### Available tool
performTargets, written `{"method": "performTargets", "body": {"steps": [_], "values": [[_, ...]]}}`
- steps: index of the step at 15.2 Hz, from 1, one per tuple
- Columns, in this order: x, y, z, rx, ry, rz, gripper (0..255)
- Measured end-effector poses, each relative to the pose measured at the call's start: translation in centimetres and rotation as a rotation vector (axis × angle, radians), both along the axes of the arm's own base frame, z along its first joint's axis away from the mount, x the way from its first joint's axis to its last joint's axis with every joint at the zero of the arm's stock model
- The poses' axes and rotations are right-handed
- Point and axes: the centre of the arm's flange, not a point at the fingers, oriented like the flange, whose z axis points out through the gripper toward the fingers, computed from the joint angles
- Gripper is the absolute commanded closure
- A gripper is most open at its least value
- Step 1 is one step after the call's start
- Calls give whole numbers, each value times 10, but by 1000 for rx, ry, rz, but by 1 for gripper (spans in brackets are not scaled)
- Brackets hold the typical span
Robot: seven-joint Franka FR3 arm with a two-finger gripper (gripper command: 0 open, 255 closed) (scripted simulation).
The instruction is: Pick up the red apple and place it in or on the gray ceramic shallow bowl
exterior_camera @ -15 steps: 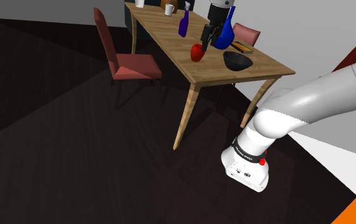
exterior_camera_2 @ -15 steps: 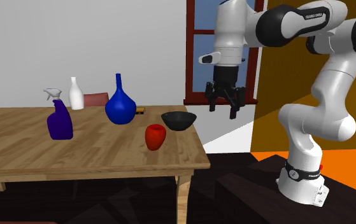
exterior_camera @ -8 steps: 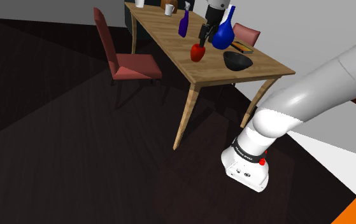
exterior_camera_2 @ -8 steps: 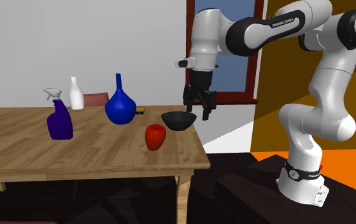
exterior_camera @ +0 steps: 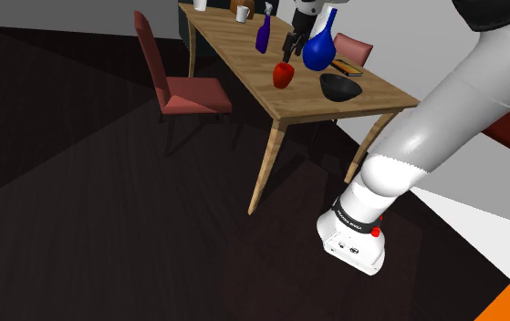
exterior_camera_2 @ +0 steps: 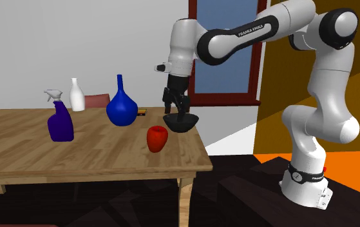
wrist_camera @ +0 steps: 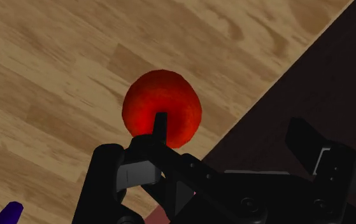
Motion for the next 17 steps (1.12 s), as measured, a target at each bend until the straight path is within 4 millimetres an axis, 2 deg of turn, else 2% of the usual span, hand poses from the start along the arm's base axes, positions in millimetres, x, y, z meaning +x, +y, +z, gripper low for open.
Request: {"method": "performTargets", "body": {"steps": [2,5,12,17], "values": [[10,-26,1,-9,-14,0,0],[26,-42,-2,-18,-29,1,0],[33,-51,-37,-20,-31,1,0],[33,-51,-40,-20,-31,1,0]]}}
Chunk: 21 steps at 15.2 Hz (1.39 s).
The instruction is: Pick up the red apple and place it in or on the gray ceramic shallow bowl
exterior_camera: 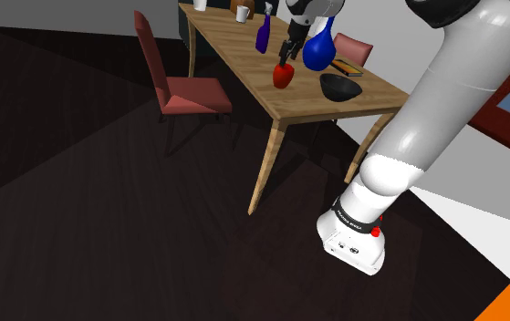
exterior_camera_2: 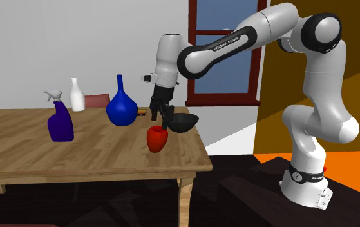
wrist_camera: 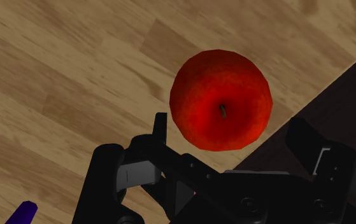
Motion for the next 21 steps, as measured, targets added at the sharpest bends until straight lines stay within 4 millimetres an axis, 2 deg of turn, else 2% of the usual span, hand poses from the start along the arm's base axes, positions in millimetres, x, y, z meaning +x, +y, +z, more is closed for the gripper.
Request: {"method": "performTargets", "body": {"steps": [1,2,12,21], "values": [[0,0,0,0,0,0,0],[0,0,0,0,0,0,255],[0,0,0,0,0,0,255],[0,0,40,0,0,0,255]]}}
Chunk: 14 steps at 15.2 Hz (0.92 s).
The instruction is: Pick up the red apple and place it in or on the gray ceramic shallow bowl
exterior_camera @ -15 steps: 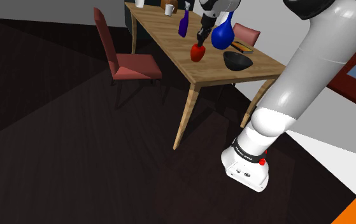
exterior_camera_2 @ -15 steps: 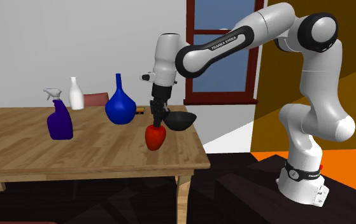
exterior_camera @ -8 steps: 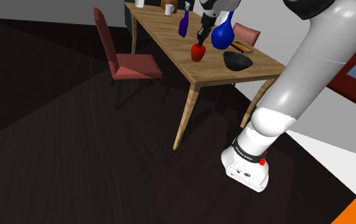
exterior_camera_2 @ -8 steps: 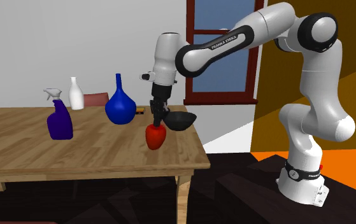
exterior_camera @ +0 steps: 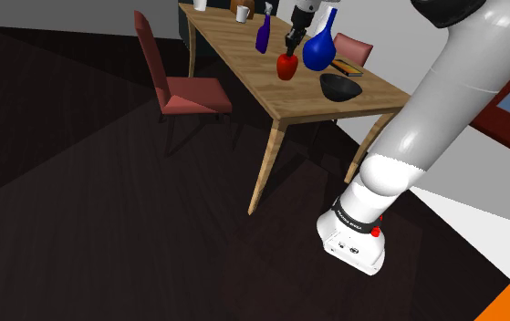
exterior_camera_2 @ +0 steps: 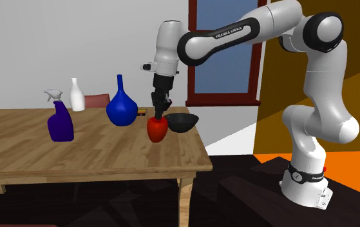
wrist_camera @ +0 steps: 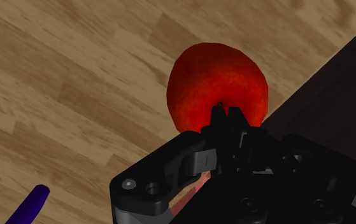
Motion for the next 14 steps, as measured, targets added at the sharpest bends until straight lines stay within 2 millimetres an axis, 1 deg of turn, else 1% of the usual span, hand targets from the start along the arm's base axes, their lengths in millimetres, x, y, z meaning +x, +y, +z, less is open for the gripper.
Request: {"method": "performTargets", "body": {"steps": [14], "values": [[0,0,76,0,0,0,255]]}}
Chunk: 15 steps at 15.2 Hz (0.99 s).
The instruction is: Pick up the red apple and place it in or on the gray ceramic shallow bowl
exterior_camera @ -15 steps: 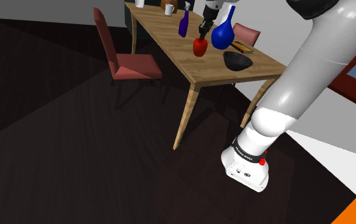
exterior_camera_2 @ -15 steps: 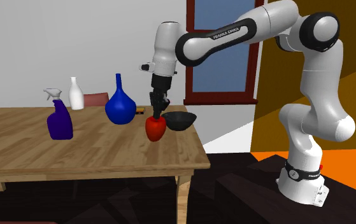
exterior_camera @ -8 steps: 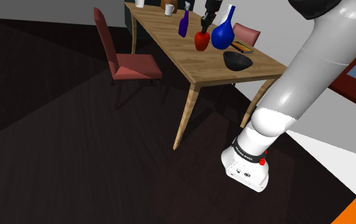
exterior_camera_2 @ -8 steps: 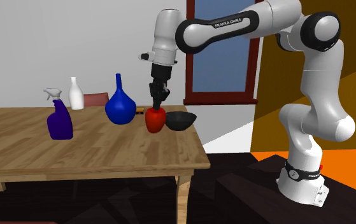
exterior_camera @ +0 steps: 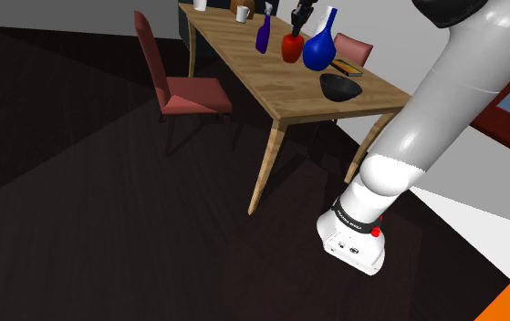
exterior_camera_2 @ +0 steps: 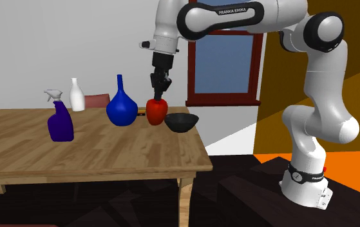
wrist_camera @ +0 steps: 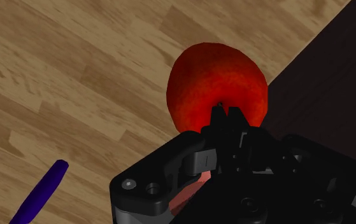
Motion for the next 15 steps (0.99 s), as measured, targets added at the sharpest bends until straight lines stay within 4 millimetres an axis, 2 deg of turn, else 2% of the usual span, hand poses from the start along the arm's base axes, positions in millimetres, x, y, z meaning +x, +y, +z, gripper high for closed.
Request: {"method": "performTargets", "body": {"steps": [6,7,11,15], "values": [[0,0,31,0,0,0,255],[-4,-3,34,0,0,0,255],[-39,-33,48,0,0,-1,255],[-82,-65,60,0,0,-2,255]]}}
